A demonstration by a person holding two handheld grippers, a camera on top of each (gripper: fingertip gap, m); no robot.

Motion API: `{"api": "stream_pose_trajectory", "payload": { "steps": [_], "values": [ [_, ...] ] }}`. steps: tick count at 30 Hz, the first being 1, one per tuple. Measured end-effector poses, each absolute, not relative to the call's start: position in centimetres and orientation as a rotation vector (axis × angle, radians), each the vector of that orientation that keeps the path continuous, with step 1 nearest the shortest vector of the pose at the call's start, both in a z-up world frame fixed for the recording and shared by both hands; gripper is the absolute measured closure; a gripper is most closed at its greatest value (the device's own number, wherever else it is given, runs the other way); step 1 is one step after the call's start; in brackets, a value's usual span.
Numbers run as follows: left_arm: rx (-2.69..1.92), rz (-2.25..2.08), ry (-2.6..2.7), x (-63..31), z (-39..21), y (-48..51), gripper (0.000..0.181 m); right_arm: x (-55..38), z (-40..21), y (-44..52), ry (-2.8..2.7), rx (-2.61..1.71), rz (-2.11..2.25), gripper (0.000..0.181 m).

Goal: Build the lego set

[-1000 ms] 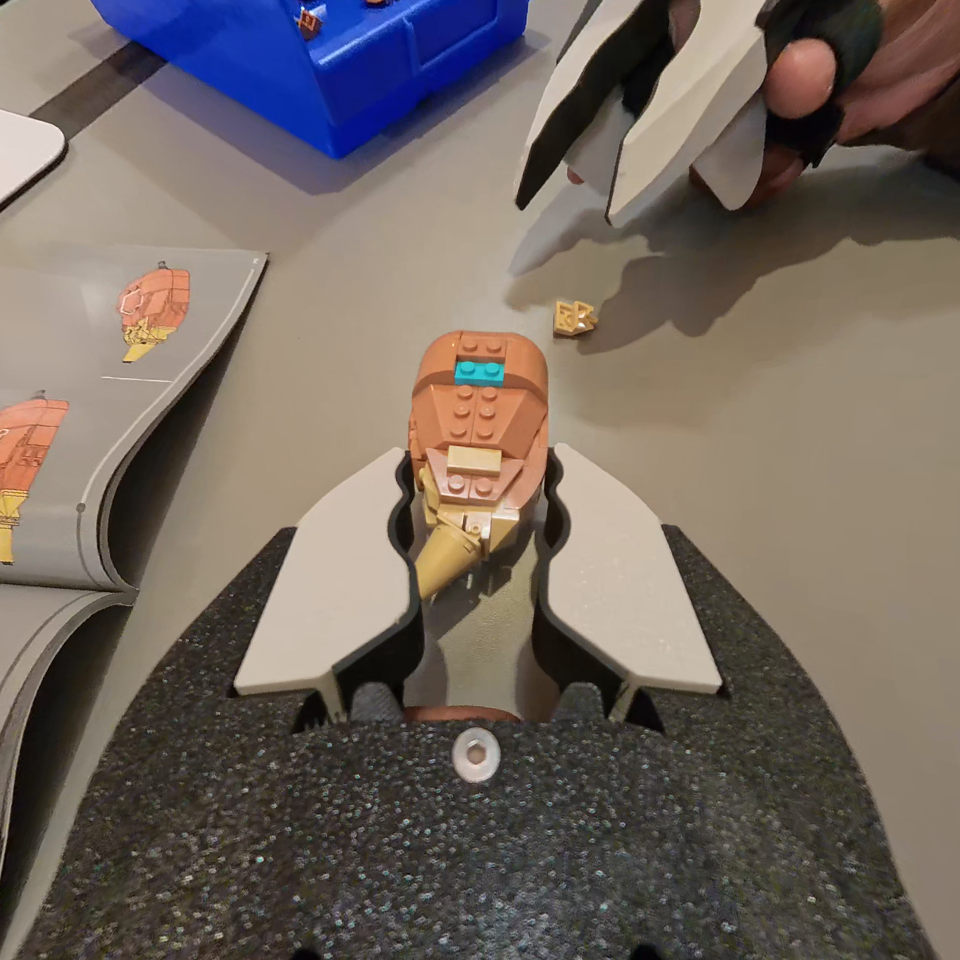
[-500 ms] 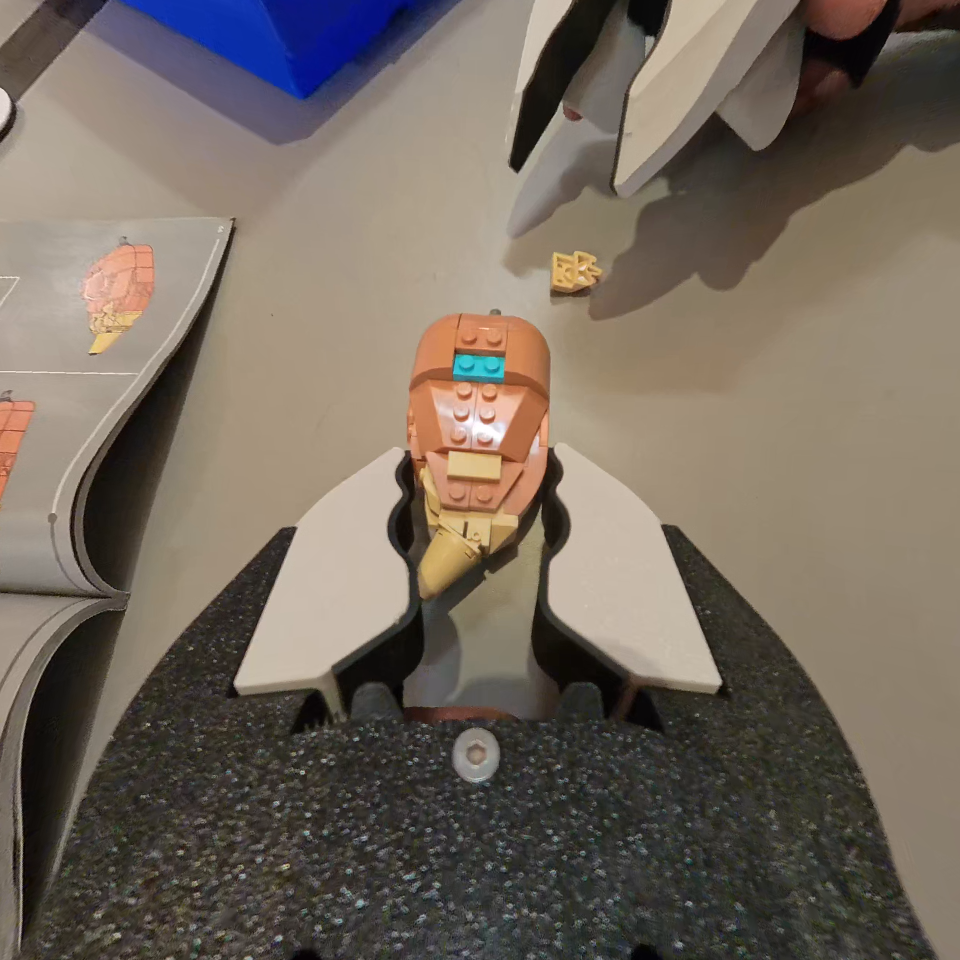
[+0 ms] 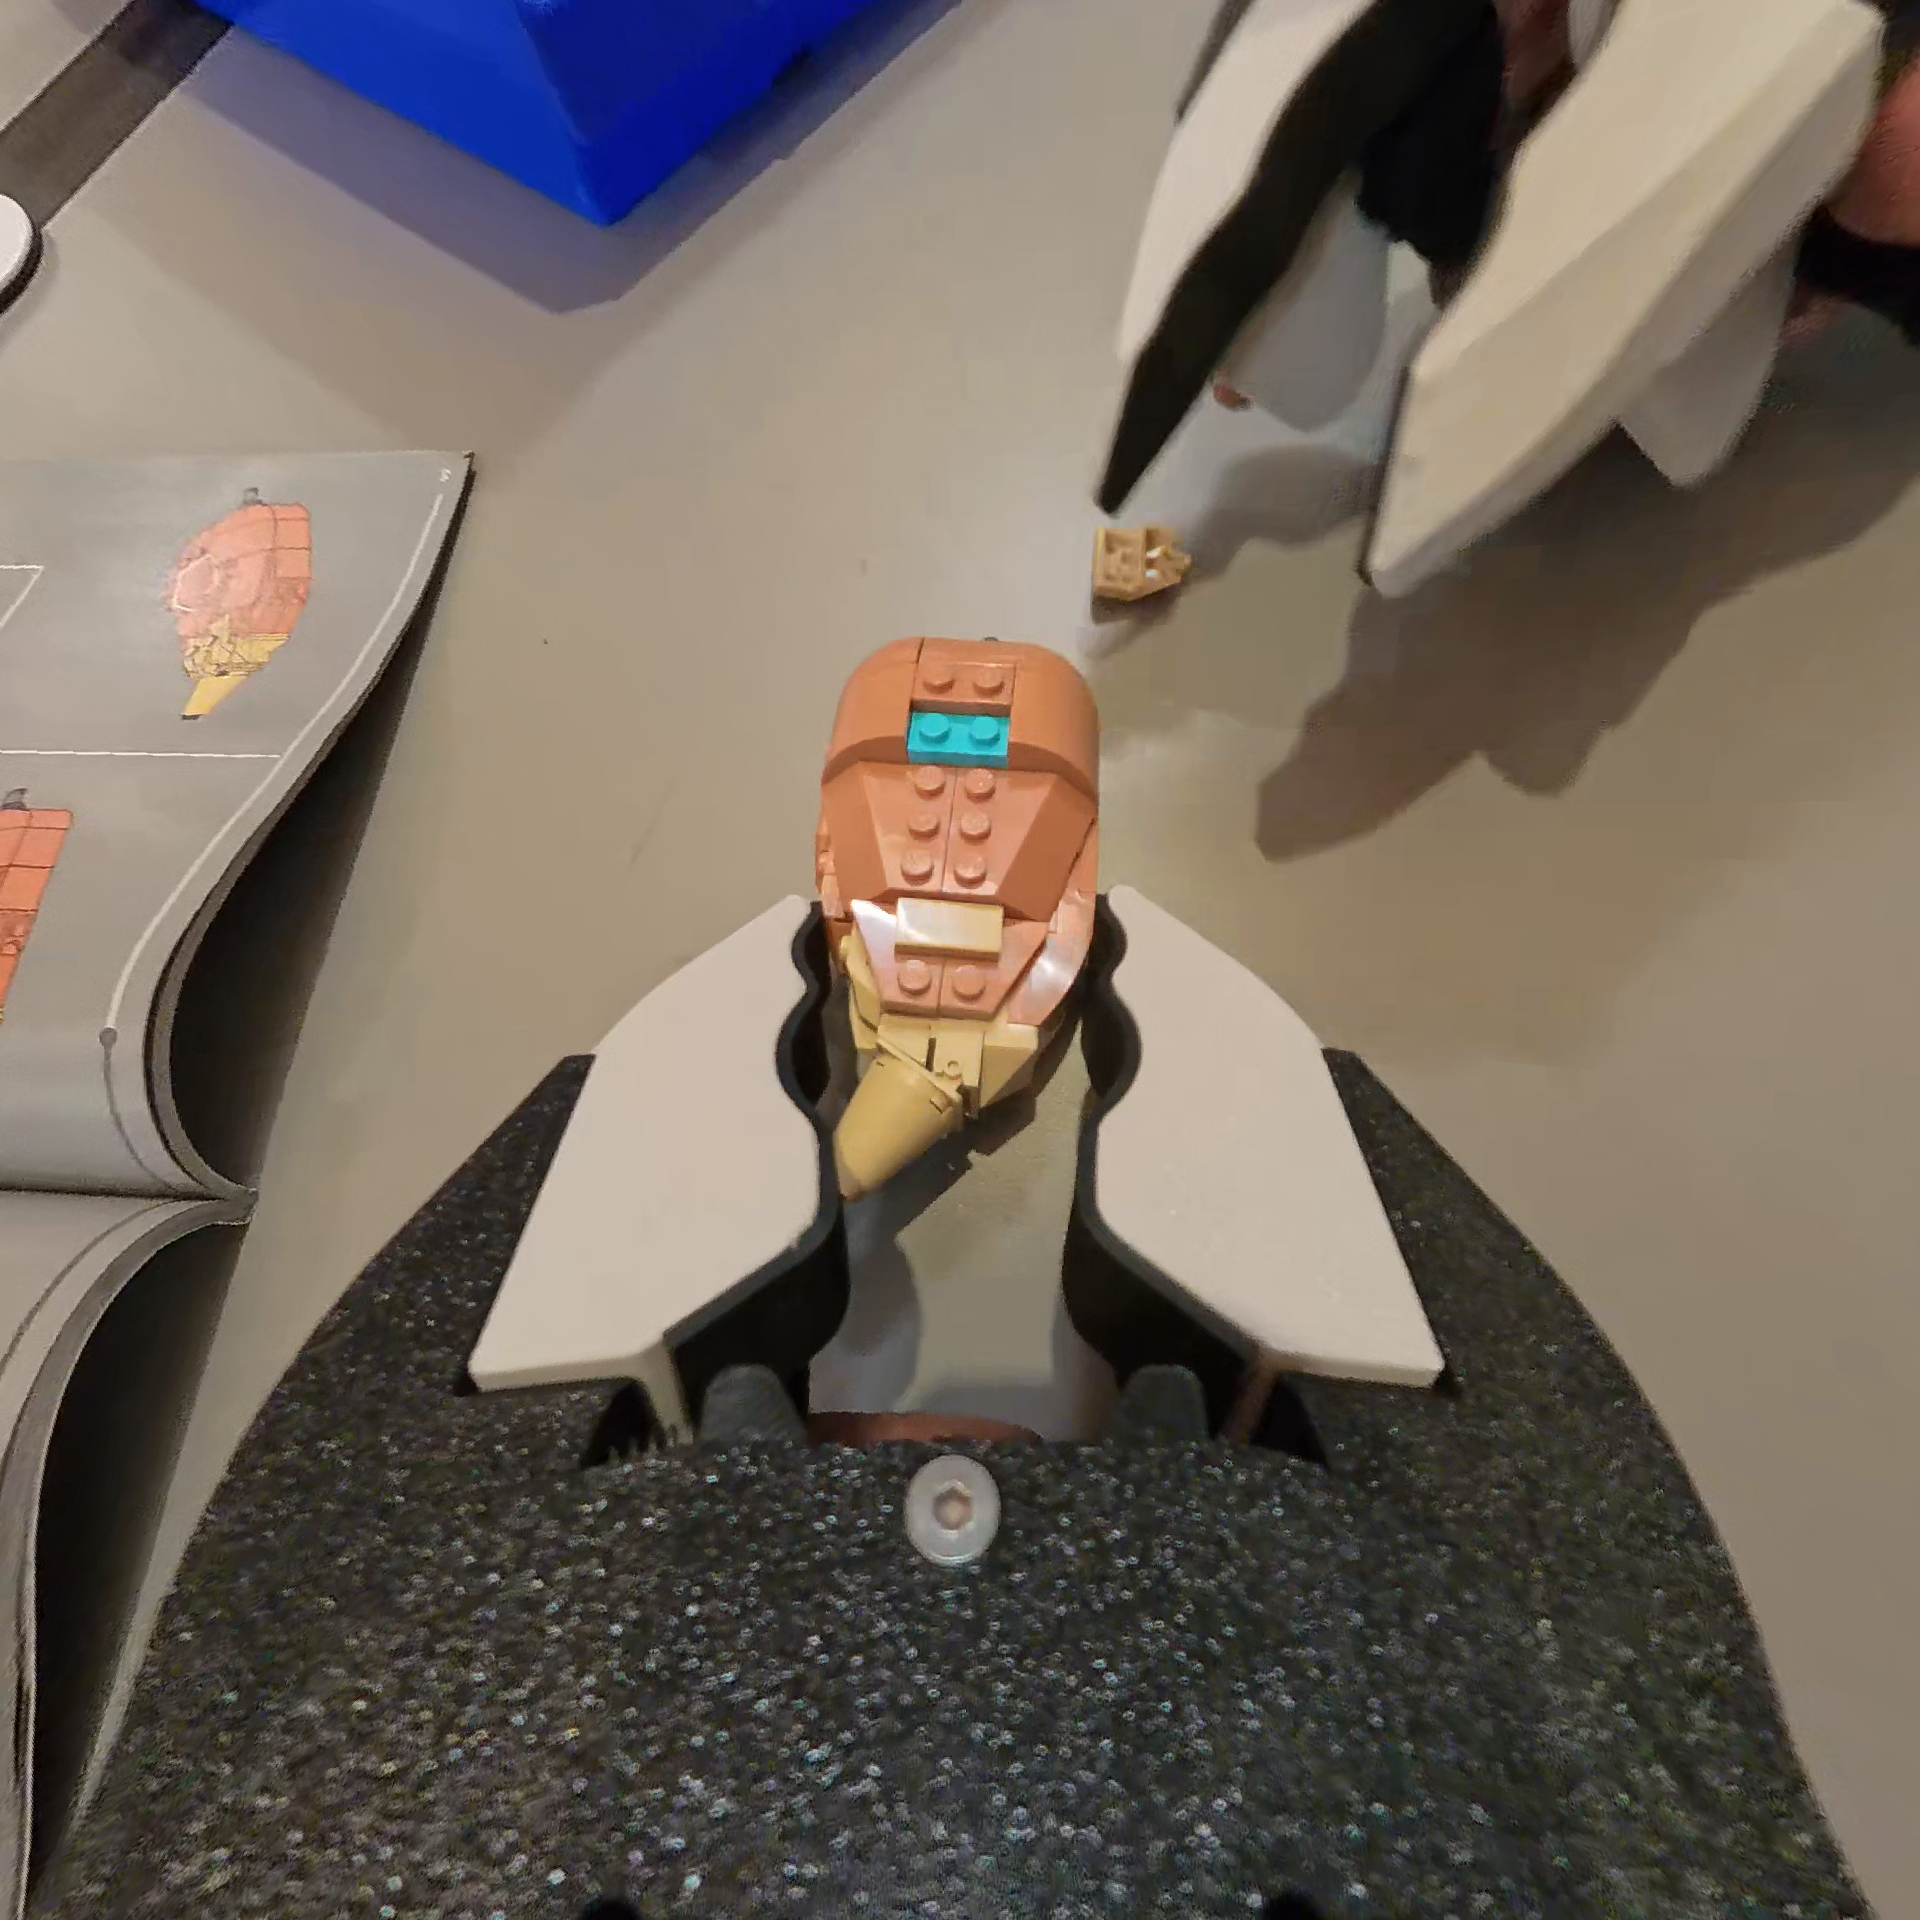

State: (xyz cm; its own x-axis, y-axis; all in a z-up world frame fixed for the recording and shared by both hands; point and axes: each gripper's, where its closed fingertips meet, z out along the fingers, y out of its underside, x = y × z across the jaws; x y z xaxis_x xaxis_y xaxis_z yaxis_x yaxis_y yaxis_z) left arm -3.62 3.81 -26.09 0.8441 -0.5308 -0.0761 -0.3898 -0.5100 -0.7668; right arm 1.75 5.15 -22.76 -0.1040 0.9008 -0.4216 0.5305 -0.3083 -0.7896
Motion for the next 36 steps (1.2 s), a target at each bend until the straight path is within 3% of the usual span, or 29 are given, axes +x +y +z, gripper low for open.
{"api": "stream_pose_trajectory", "payload": {
  "steps": [1,27,36],
  "values": [
    [-2.162,-0.219,0.659,-3.6,-25.9,3.8,0.133,1.7,-22.8,4.4,-1.556,-1.822,1.397,0.129],
    [-1.897,-0.287,0.664,-1.0,-19.4,1.7,0.133,-0.9,-18.5,1.8,-0.6,-1.929,2.164,0.102],
    [-1.897,-0.295,0.744,0.4,-20.0,0.9,0.133,-0.9,-18.2,1.9,-0.469,-1.907,2.236,0.115]
  ]
}}
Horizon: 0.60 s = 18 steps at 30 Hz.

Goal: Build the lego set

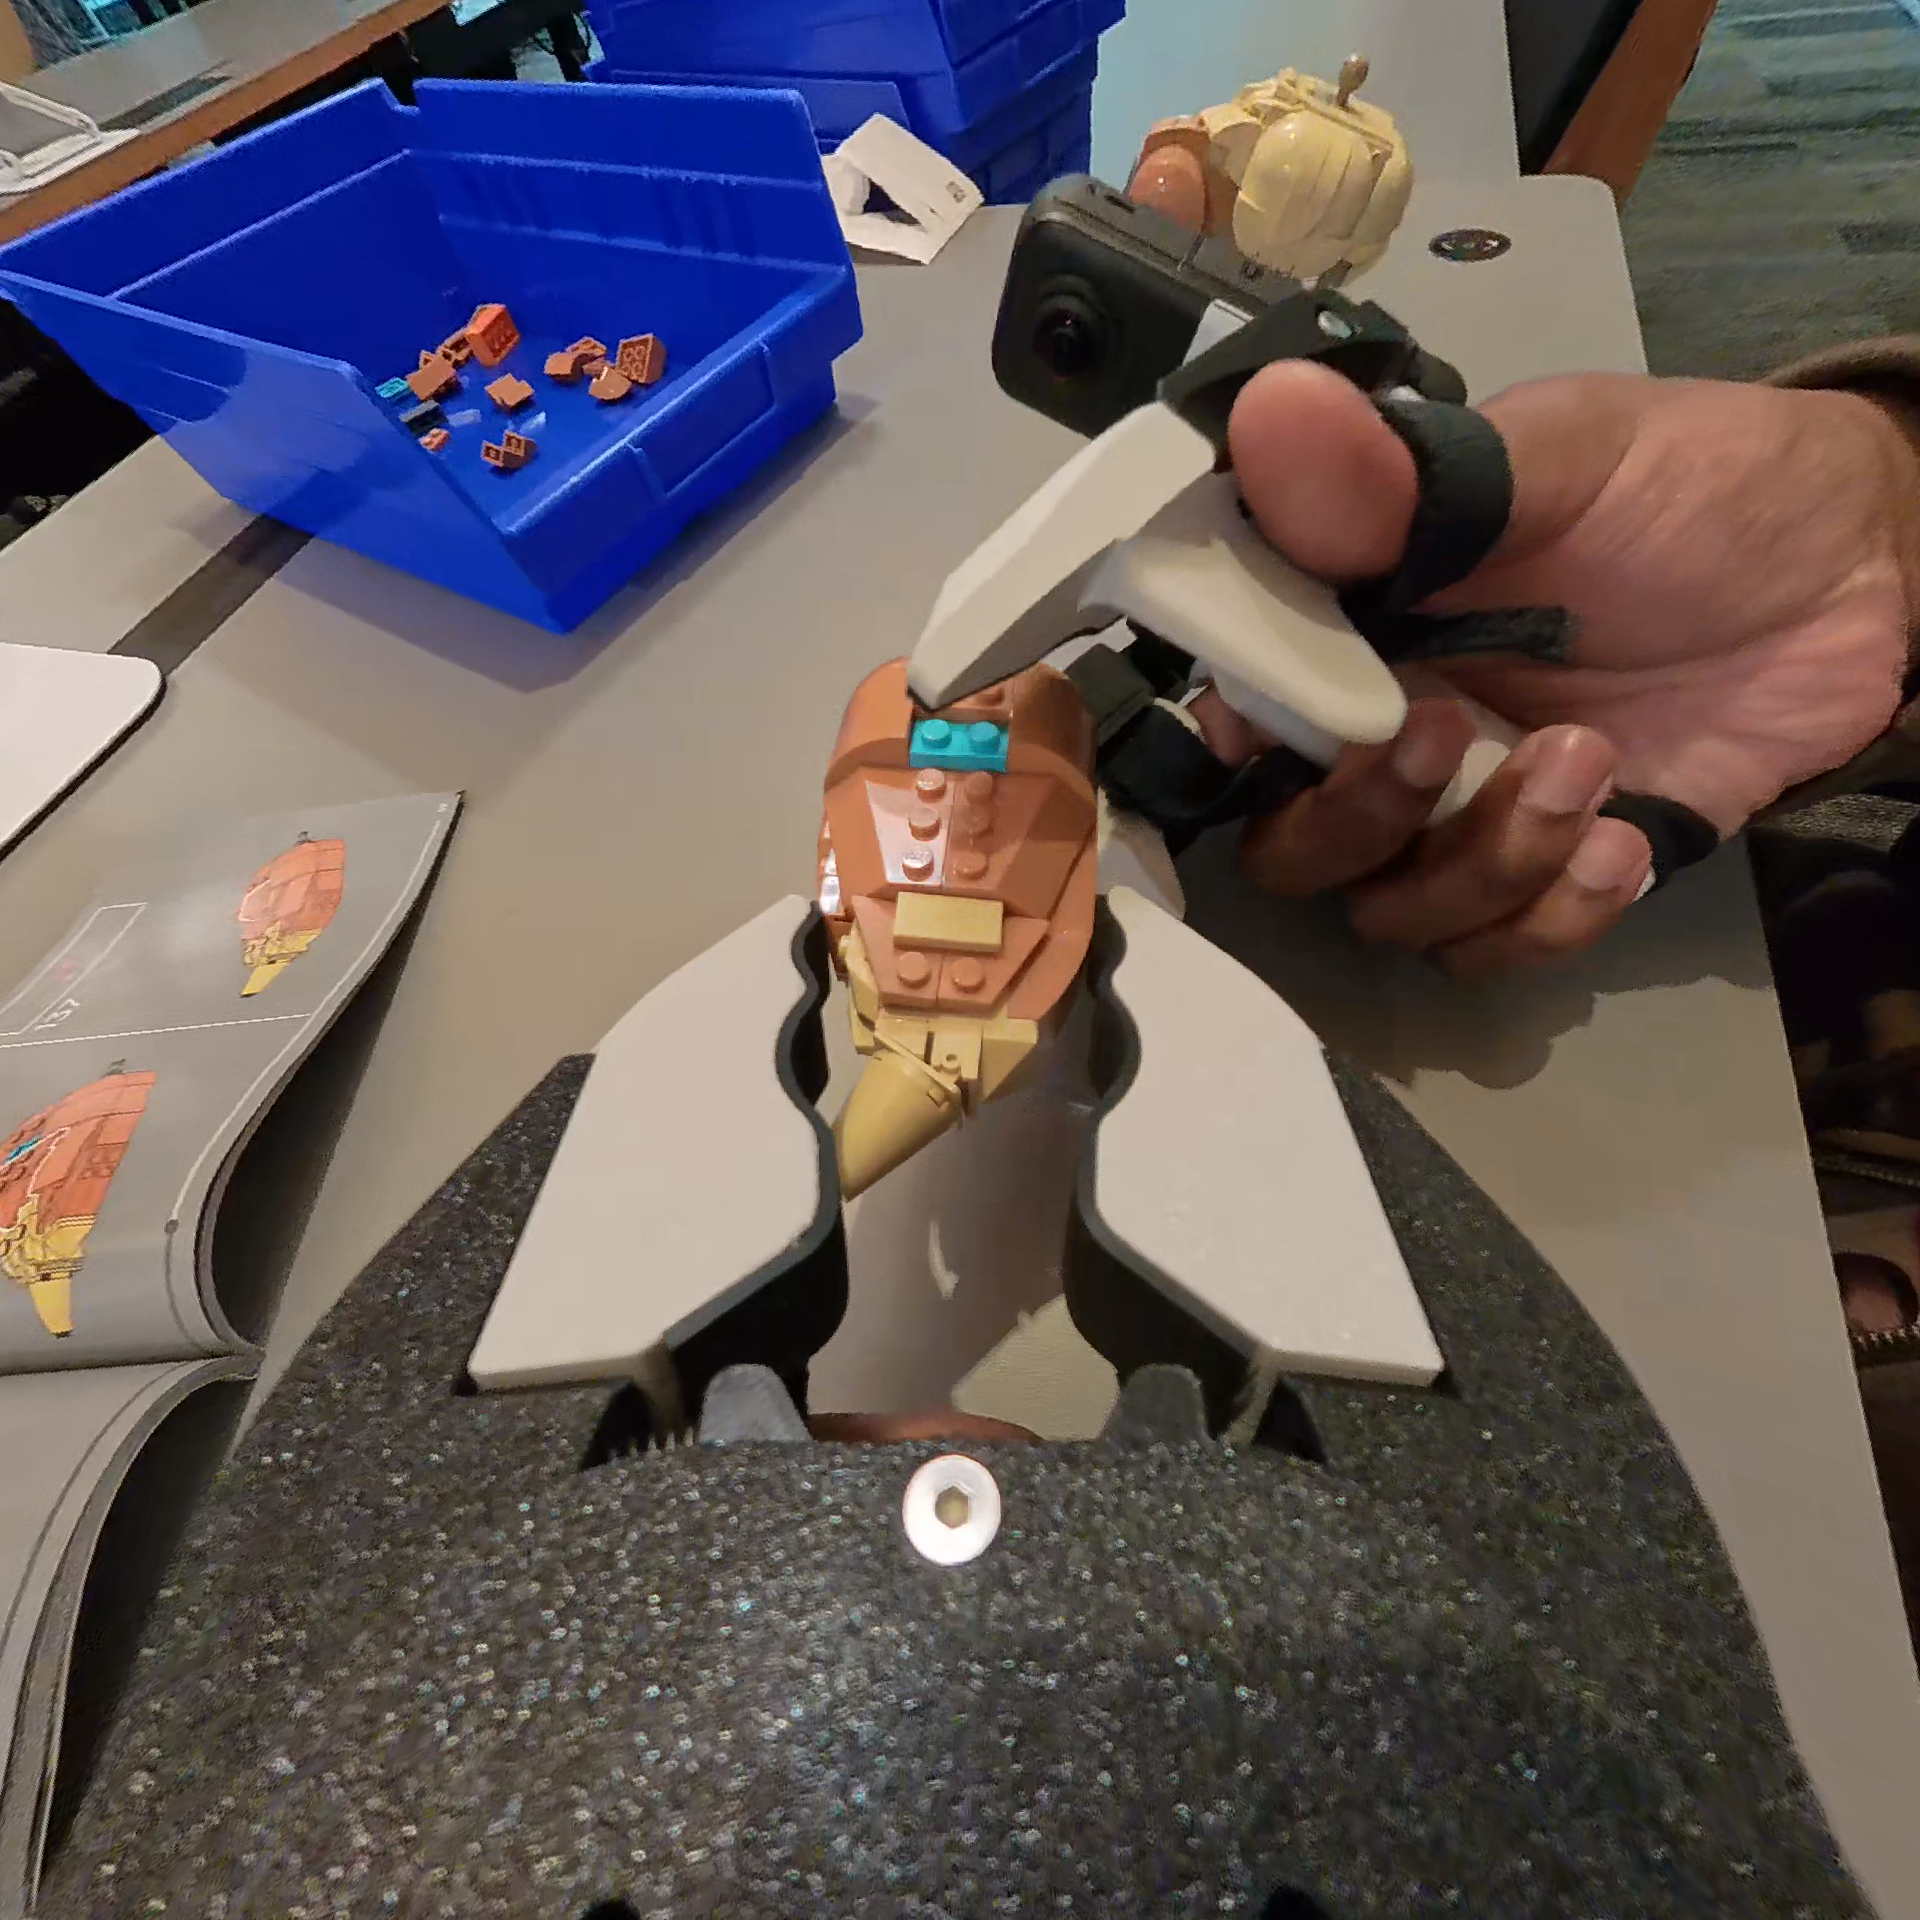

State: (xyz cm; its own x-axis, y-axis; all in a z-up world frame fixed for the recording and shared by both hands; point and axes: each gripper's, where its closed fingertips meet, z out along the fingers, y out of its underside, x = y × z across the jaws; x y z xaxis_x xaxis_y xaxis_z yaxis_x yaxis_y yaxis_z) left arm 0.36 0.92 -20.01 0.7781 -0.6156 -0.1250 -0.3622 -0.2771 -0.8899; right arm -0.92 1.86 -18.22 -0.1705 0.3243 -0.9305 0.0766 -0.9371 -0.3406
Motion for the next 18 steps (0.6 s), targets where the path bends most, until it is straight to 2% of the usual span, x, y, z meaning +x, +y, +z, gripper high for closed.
{"api": "stream_pose_trajectory", "payload": {
  "steps": [6,18],
  "values": [
    [-1.898,-0.294,0.764,0.68,-20.12,0.84,0.133,-0.78,-18.53,1.66,-0.405,-1.897,2.295,0.139],
    [-1.887,-0.263,0.786,1.17,-20.22,0.89,0.133,-0.58,-18.56,1.95,-0.394,-1.895,2.259,0.138]
  ]
}}
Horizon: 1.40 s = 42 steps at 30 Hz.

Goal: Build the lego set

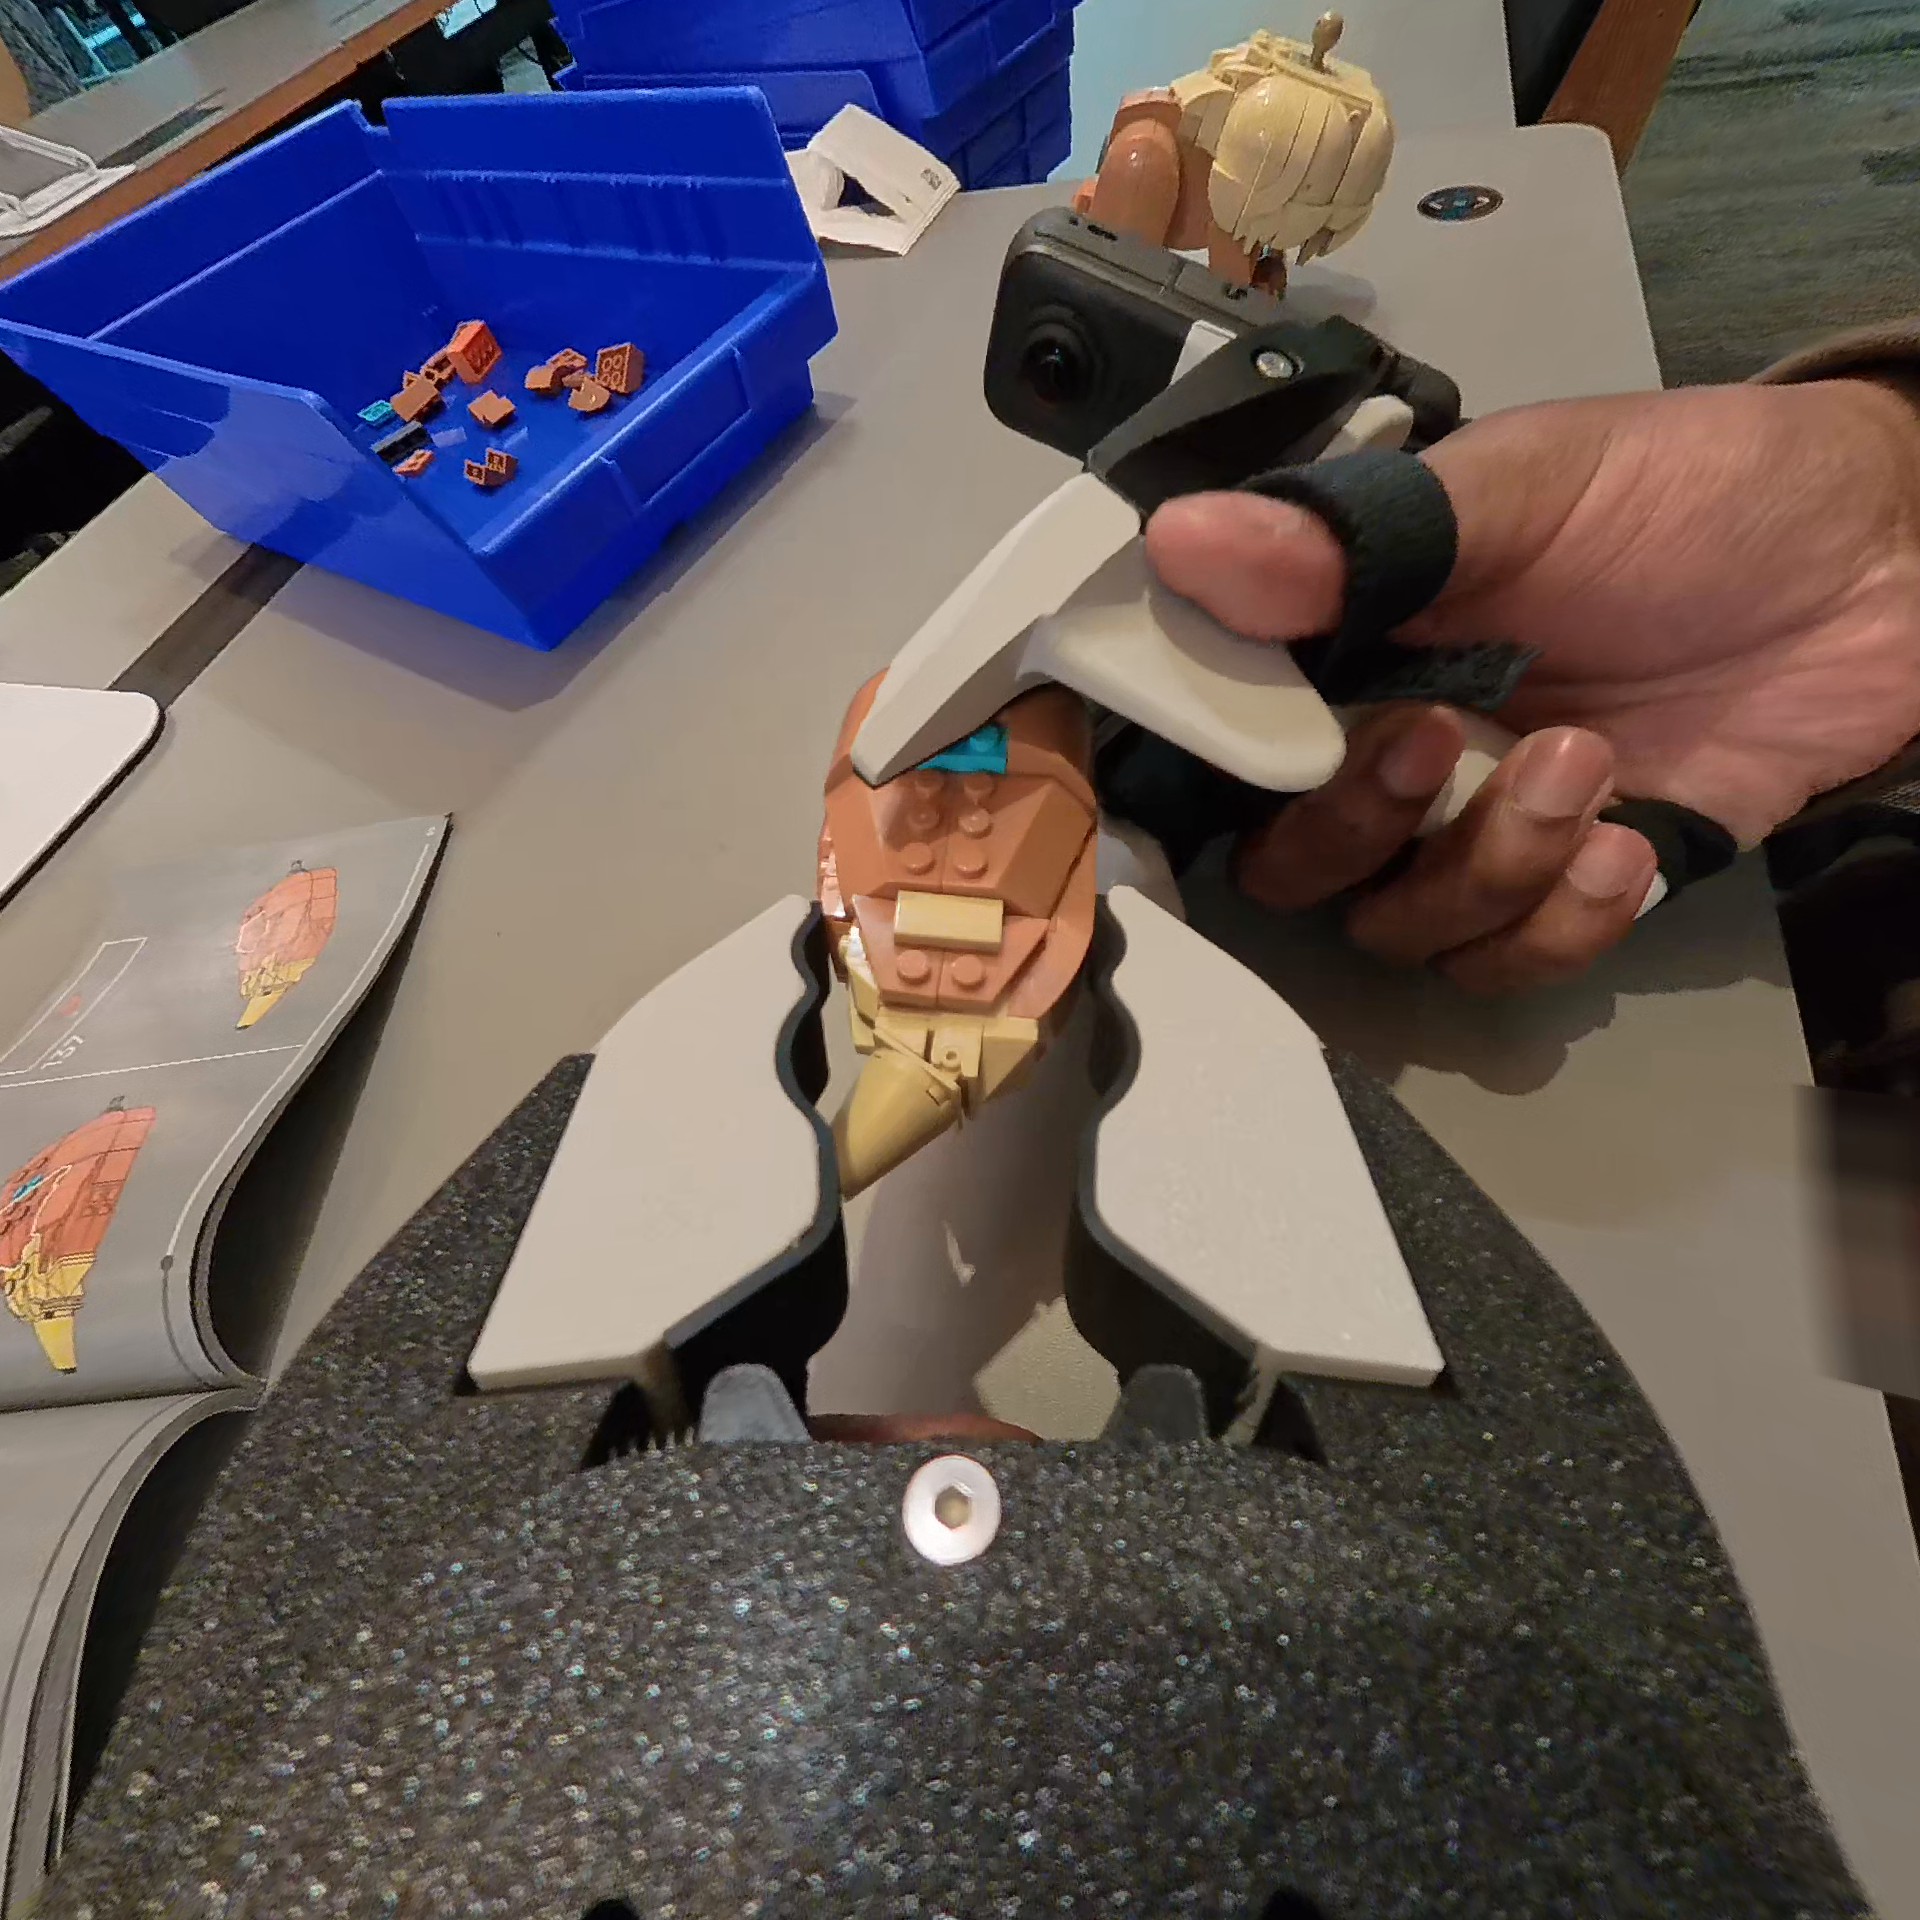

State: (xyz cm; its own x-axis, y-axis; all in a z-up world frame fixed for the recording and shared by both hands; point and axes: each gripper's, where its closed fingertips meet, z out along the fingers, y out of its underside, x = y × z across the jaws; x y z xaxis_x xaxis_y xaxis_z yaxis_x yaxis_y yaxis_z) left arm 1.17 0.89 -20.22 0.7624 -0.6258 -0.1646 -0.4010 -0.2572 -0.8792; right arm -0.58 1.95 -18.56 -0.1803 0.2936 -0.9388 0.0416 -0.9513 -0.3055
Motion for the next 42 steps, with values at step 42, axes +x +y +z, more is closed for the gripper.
{"api": "stream_pose_trajectory", "payload": {
  "steps": [42],
  "values": [
    [-1.149,0.863,1.418,-0.2,-20.2,0.0,0.128,-0.7,-18.4,2.3,-0.338,-1.936,2.282,0.139]
  ]
}}
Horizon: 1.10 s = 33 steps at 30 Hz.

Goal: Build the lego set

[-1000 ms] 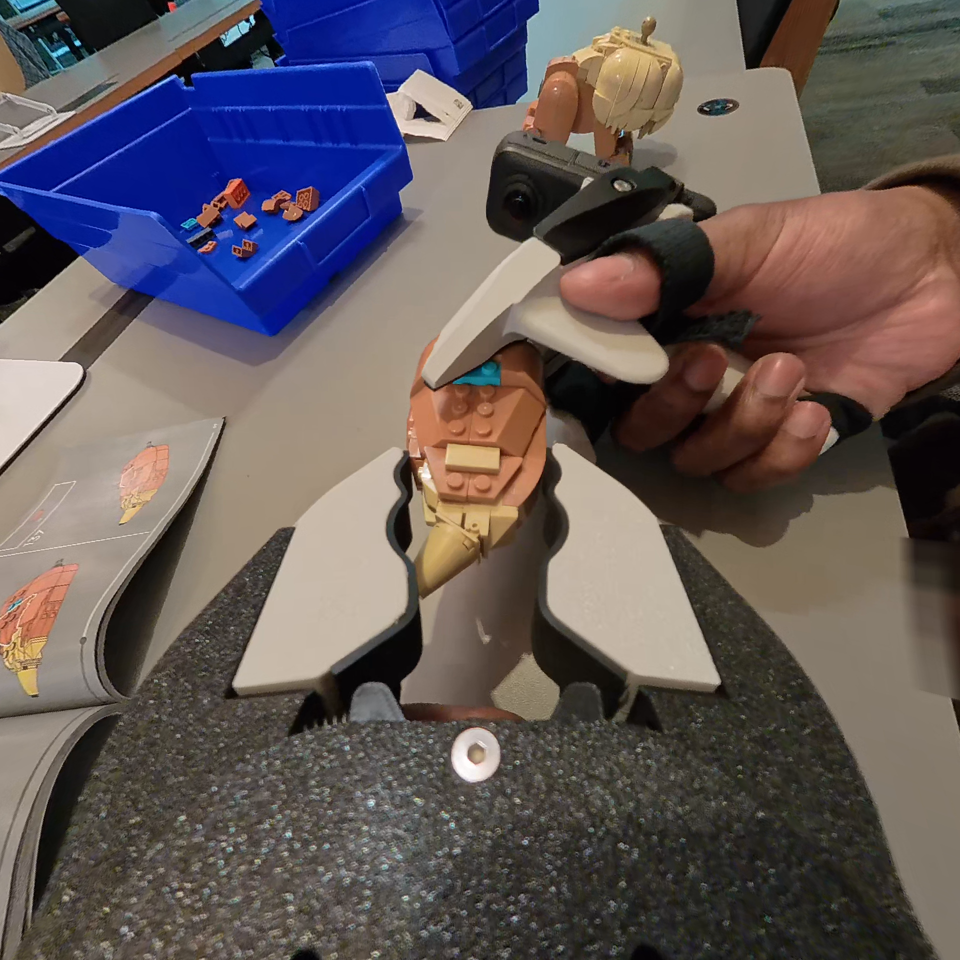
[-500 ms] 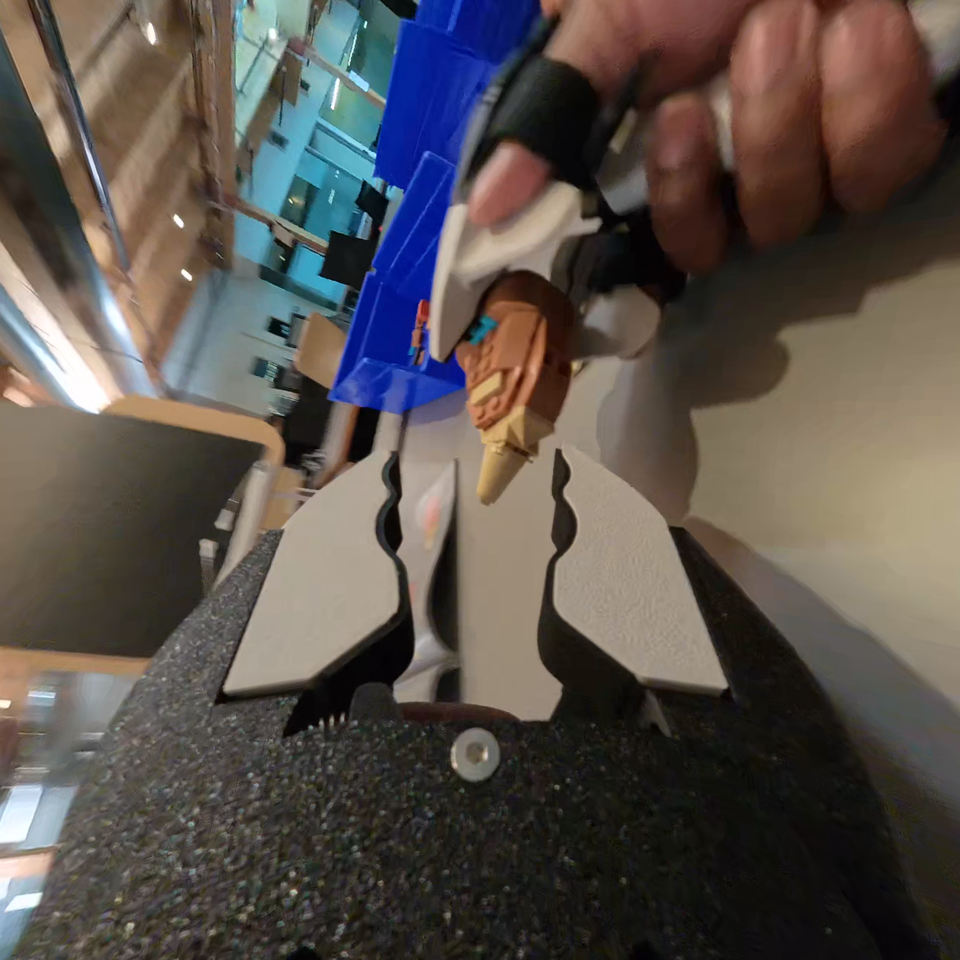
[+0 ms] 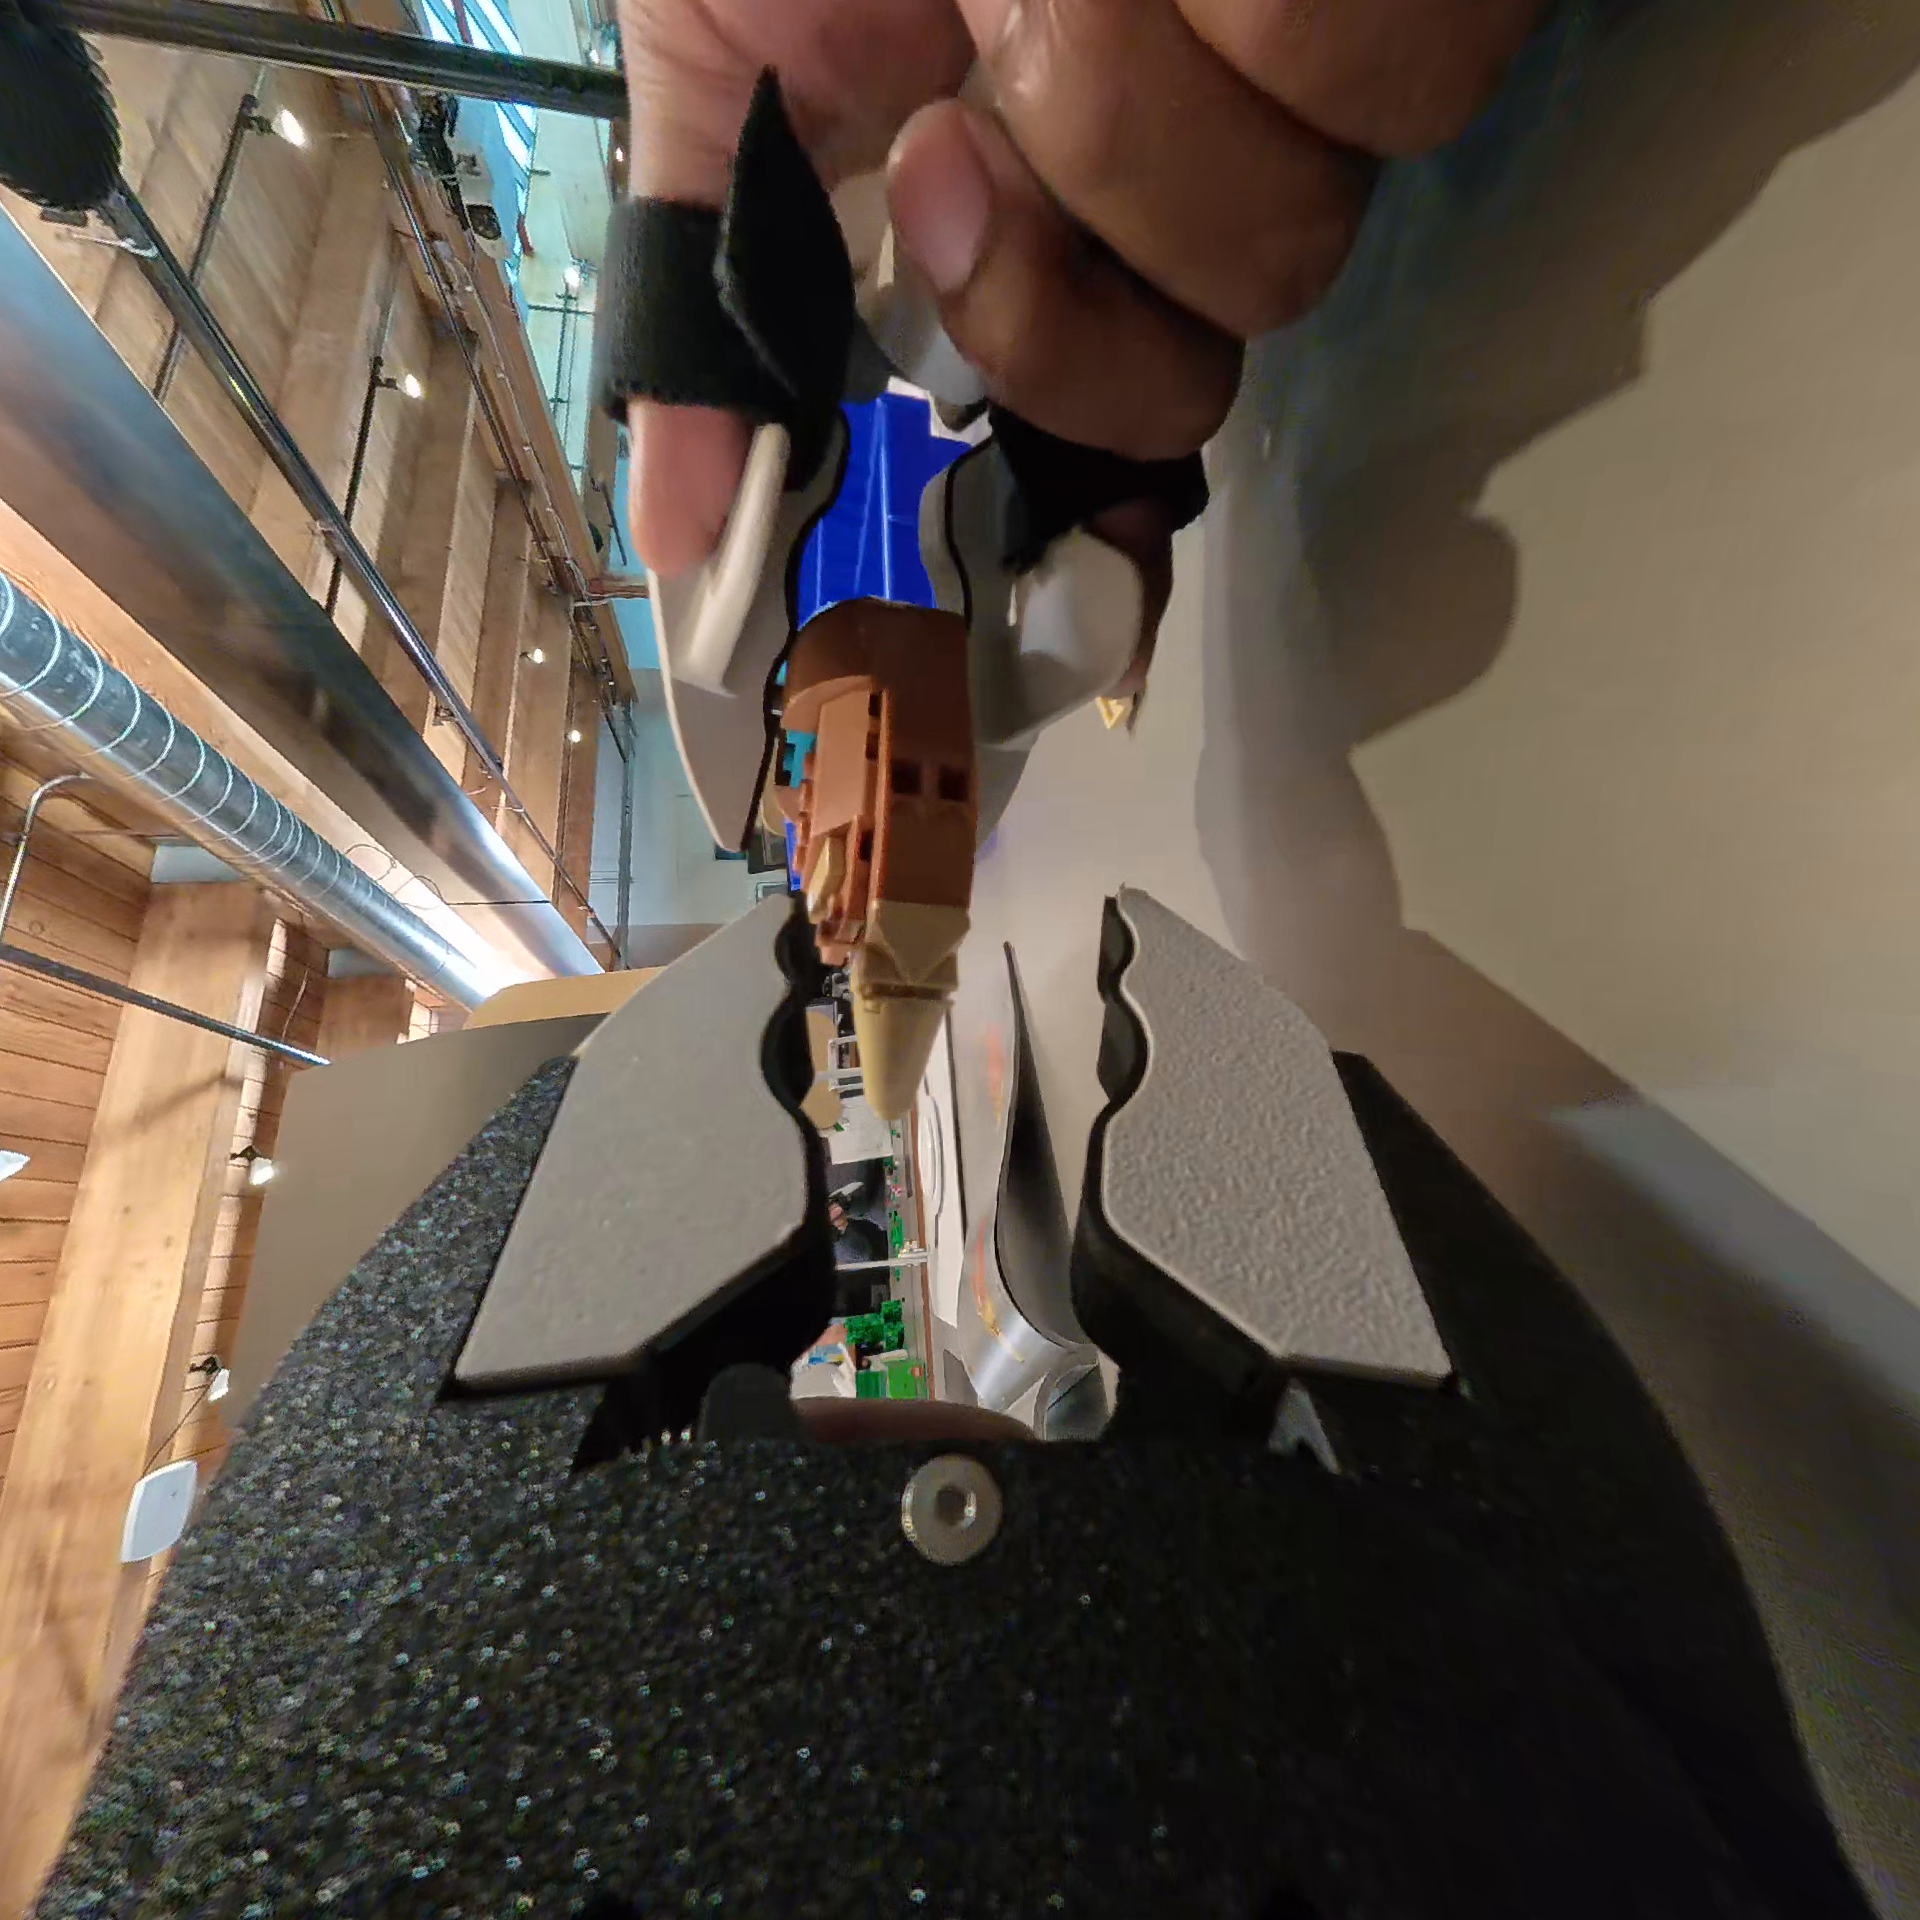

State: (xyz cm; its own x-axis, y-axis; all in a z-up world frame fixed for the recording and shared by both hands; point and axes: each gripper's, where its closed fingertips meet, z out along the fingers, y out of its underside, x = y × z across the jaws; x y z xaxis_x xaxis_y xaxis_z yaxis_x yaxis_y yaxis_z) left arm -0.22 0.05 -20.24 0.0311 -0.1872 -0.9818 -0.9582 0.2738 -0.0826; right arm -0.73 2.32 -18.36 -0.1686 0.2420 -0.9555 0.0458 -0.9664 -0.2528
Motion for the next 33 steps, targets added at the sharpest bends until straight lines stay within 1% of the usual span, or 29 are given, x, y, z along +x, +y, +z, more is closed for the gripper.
{"api": "stream_pose_trajectory", "payload": {
  "steps": [10,19,25,33],
  "values": [
    [-1.071,0.93,1.386,0.2,-19.5,0.2,0.14,-0.9,-18.3,1.8,-0.357,-1.921,2.311,0.14],
    [-1.097,0.927,1.362,-0.2,-19.6,0.5,0.141,-0.9,-18.4,1.7,-0.343,-1.919,2.325,0.14],
    [-1.069,0.93,1.348,-0.1,-19.3,0.5,0.15,-0.9,-18.5,1.7,-0.342,-1.92,2.333,0.14],
    [-1.006,0.97,1.351,0.0,-19.1,0.3,0.153,-0.9,-18.5,1.5,-0.339,-1.921,2.35,0.14]
  ]
}}
